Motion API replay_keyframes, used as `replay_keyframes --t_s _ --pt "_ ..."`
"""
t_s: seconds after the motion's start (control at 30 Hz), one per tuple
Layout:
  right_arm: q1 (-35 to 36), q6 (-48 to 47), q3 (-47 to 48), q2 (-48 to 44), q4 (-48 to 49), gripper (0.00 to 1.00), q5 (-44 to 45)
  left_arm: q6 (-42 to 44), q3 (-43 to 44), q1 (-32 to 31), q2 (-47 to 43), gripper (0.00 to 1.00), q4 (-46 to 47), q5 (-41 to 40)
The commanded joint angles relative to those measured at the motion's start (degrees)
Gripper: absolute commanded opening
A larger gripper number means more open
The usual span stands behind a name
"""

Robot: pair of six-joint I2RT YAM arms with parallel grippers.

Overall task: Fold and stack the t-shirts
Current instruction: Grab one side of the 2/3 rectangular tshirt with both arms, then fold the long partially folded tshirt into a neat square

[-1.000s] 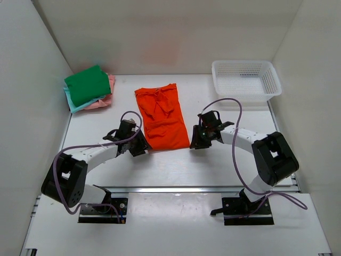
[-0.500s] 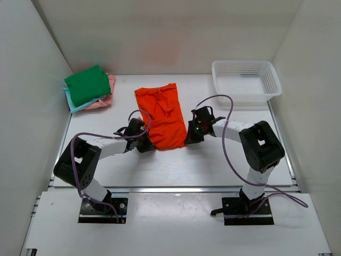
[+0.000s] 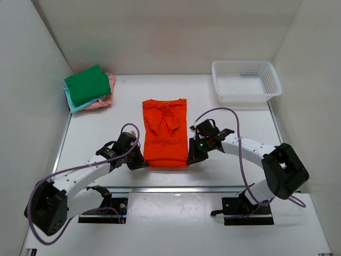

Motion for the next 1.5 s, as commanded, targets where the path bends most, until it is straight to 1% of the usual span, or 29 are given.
replay_keyframes --t_s 0.0,0.07,0.17,0.37,0.53,0.57,0.63,0.67,0.73,0.77,0.8,0.83,0.87,0.9,0.93,0.97,1.0,1.07,1.1,1.13,1.17,1.2,1.23,1.27,1.3,1.33,1.37,1.43,1.47 --pt "1.2 -1.6 0.4 -2.1 -6.6 0.0 -3.5 -3.1 -0.5 -2.2 -4.9 0.0 -7.2 0.2" --pt "1.2 -2.0 3.2 -2.2 -8.2 0.0 -4.7 -2.9 1.6 -1.9 -5.8 0.0 -9.5 0.6" --pt "-0.6 -4.0 7.5 -1.3 -11.5 0.0 -5.6 -0.7 6.3 1.3 -5.2 0.0 -10.4 0.3" --pt "-6.8 -8.4 20.7 5.2 -17.6 0.0 -5.7 4.6 17.2 8.6 3.7 0.0 -8.1 3.2" --pt "-12.4 -10.9 35.1 14.5 -20.4 0.0 -6.6 9.2 26.6 15.2 16.4 0.0 -3.4 6.6" --pt "-13.8 -10.8 37.0 16.0 -21.3 0.0 -6.4 9.6 29.6 15.7 20.4 0.0 -2.8 7.1" --pt "-15.7 -11.2 45.5 23.4 -22.1 0.01 -6.5 10.4 37.0 17.6 26.2 0.0 -2.0 7.2" --pt "-16.3 -11.2 48.1 24.8 -21.9 0.0 -6.5 11.1 39.0 17.7 30.2 0.0 -2.3 6.9" --pt "-17.6 -10.0 59.7 33.9 -21.8 0.0 -6.8 11.7 47.4 19.7 36.9 0.0 -2.2 6.5" --pt "-18.2 -9.7 66.2 36.2 -21.7 0.01 -7.1 11.6 49.2 19.9 41.3 0.01 -1.8 6.4" --pt "-19.0 -8.8 69.7 41.6 -20.8 0.0 -7.1 11.2 53.2 21.1 45.5 0.13 -1.2 6.5" --pt "-19.6 -7.6 77.1 46.8 -20.5 0.0 -7.4 10.8 58.0 22.2 47.6 0.23 -0.5 7.5" --pt "-19.8 -7.0 83.7 48.9 -20.4 0.05 -5.8 10.5 60.4 23.2 51.6 0.42 -0.2 8.3" --pt "-20.4 -4.6 87.0 53.0 -20.0 0.07 -5.0 10.2 65.2 24.0 55.5 0.39 0.2 8.7" --pt "-20.9 -3.8 91.3 56.2 -19.4 0.12 -4.5 10.5 69.9 24.6 57.1 0.42 -0.2 10.1" --pt "-20.7 -3.2 94.5 56.7 -18.7 0.2 -3.3 9.7 72.3 25.4 59.9 0.44 0.1 12.1" --pt "-21.4 -2.1 95.3 57.4 -18.0 0.23 -2.8 9.4 75.5 25.6 62.0 0.5 0.1 12.9" --pt "-22.0 -2.3 93.0 56.1 -16.9 0.23 -1.1 9.9 78.7 26.7 63.6 0.32 -1.1 15.9" --pt "-21.6 -3.0 89.0 54.3 -15.6 0.24 -0.5 10.1 78.8 27.1 63.4 0.09 -1.3 16.1" --pt "-21.7 -3.9 87.0 51.3 -14.2 0.25 0.9 10.5 77.0 26.9 62.4 0.0 -0.9 16.4" --pt "-21.6 -4.8 82.1 48.1 -12.5 0.26 0.9 10.6 74.2 27.4 61.6 0.0 0.3 16.5" --pt "-22.1 -4.8 77.1 46.6 -10.3 0.27 0.8 10.7 72.1 27.3 59.6 0.13 1.7 16.8" --pt "-22.0 -5.2 74.7 43.7 -8.7 0.27 1.6 10.8 67.8 27.6 57.6 0.44 2.2 17.7" --pt "-22.6 -5.2 70.5 40.8 -8.2 0.28 1.5 10.7 64.4 27.5 56.8 0.46 3.0 18.9" --pt "-22.7 -5.9 67.4 39.4 -7.4 0.28 1.7 11.2 62.2 27.5 54.9 0.43 2.9 19.2" --pt "-23.0 -6.5 65.5 37.1 -7.0 0.27 1.3 12.3 58.4 27.2 52.8 0.44 3.0 18.8" --pt "-23.1 -7.0 62.8 34.9 -7.1 0.28 1.0 12.8 55.0 26.5 52.0 0.46 2.8 17.7" --pt "-23.6 -7.3 59.7 31.8 -6.4 0.28 0.9 14.7 50.3 25.7 48.7 0.75 3.0 15.1" --pt "-23.6 -8.1 57.6 30.1 -6.1 0.28 0.9 14.6 48.3 24.9 48.0 0.76 3.6 14.1"
